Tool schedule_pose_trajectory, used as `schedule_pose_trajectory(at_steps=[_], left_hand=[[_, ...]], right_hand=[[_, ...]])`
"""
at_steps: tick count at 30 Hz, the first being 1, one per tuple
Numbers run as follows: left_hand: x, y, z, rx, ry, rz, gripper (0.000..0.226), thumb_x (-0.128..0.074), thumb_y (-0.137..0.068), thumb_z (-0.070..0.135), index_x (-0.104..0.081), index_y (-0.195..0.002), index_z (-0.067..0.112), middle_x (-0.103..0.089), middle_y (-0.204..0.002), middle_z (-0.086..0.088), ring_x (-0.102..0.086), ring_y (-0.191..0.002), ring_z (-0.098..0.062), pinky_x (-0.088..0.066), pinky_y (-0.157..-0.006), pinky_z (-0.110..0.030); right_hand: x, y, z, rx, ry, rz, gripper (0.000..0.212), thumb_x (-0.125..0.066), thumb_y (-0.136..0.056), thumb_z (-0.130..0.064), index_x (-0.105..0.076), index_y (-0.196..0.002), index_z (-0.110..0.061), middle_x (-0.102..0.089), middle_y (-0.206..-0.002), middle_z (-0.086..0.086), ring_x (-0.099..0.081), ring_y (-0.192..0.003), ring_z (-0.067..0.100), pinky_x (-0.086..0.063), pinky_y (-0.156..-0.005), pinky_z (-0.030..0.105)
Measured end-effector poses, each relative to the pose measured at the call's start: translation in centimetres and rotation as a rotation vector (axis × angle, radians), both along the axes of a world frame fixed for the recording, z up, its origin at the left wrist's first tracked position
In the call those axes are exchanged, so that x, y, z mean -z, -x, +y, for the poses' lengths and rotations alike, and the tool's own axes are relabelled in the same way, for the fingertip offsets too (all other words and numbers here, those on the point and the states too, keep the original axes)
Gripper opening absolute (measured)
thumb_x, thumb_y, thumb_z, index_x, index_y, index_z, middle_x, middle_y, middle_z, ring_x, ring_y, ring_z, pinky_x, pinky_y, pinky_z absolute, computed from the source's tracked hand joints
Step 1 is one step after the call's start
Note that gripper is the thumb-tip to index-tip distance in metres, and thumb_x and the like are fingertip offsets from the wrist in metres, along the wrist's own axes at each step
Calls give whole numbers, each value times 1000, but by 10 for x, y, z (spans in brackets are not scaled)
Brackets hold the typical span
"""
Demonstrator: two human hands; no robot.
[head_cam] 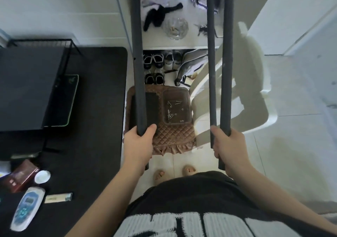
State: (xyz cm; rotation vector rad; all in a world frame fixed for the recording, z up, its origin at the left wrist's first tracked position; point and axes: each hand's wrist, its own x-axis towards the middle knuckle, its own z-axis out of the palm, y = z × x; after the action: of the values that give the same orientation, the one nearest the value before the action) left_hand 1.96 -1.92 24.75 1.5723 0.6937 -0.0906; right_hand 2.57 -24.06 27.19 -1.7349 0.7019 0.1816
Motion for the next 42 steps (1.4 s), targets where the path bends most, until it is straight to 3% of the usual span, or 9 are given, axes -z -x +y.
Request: schedule_pose_trajectory(at_steps=[3, 7, 14, 20, 23, 27, 30, 36, 42], left_hand=[[-26, -6, -4, 19, 6, -104, 44, -69, -90, 32, -47, -53, 24, -41, -48, -1, -38, -42, -16, -35, -42, -30], [-63, -23, -9, 80, -2, -263, 38, -69, -85, 41, -47, -60, 22, -42, -50, -5, -40, -43, -20, -36, -43, -32], [-120, -75, -58, 182, 30, -487, 32, -69, -79, 48, -53, -61, 27, -42, -49, -2, -41, -42, -19, -36, -42, -30], [-149, -105, -137, 317, 73, -591, 53, -68, -75, 51, -41, -65, 6, -38, -52, -9, -35, -46, -22, -32, -46, -35], [-154, -108, -190, 415, 104, -620, 48, -67, -77, 47, -40, -62, 10, -35, -49, -3, -34, -44, -20, -32, -45, -35], [-153, -110, -275, 492, 45, -629, 55, -64, -77, 49, -36, -64, 4, -32, -58, -25, -32, -47, -33, -34, -44, -48], [-143, -105, -358, 576, 43, -613, 58, -64, -79, 48, -34, -69, -1, -32, -61, -29, -30, -47, -37, -30, -43, -43], [-110, -92, -521, 766, 32, -414, 49, -64, -77, 46, -33, -68, 8, -31, -57, -15, -28, -45, -21, -26, -39, -28], [-68, -82, -640, 965, -96, -162, 34, -63, -78, 41, -42, -75, 15, -36, -56, -5, -34, -47, -21, -32, -46, -32]], right_hand=[[-24, -1, 1, 29, -21, -105, 30, -64, -90, -27, -47, -79, -5, -40, -49, 2, -35, -42, 17, -32, -44, 33], [-52, -9, 0, 94, -56, -233, 44, -65, -90, -29, -41, -87, 8, -36, -55, 6, -33, -45, 18, -31, -43, 32], [-109, -33, -30, 235, -87, -502, 40, -64, -80, -26, -37, -78, 2, -30, -51, 1, -27, -43, 19, -24, -40, 27], [-138, -32, -98, 391, -52, -532, 33, -63, -74, -37, -42, -73, -12, -31, -52, -1, -26, -45, 18, -20, -43, 28], [-140, -25, -145, 466, -38, -550, 22, -65, -75, -37, -49, -69, -23, -34, -51, -1, -28, -43, 16, -21, -42, 28], [-133, -11, -221, 563, -27, -575, 26, -65, -75, -38, -50, -76, -17, -33, -50, -1, -28, -41, 16, -19, -43, 31], [-120, 6, -297, 635, -23, -569, 31, -65, -76, -38, -49, -81, -11, -32, -51, 0, -28, -42, 16, -18, -42, 32], [-83, 45, -442, 786, -6, -440, 30, -64, -76, -40, -47, -84, -17, -36, -56, 3, -31, -43, 16, -24, -40, 32], [-31, 80, -544, 892, 23, -211, 18, -60, -86, -29, -47, -87, -16, -40, -52, -2, -37, -43, 16, -34, -40, 30]])
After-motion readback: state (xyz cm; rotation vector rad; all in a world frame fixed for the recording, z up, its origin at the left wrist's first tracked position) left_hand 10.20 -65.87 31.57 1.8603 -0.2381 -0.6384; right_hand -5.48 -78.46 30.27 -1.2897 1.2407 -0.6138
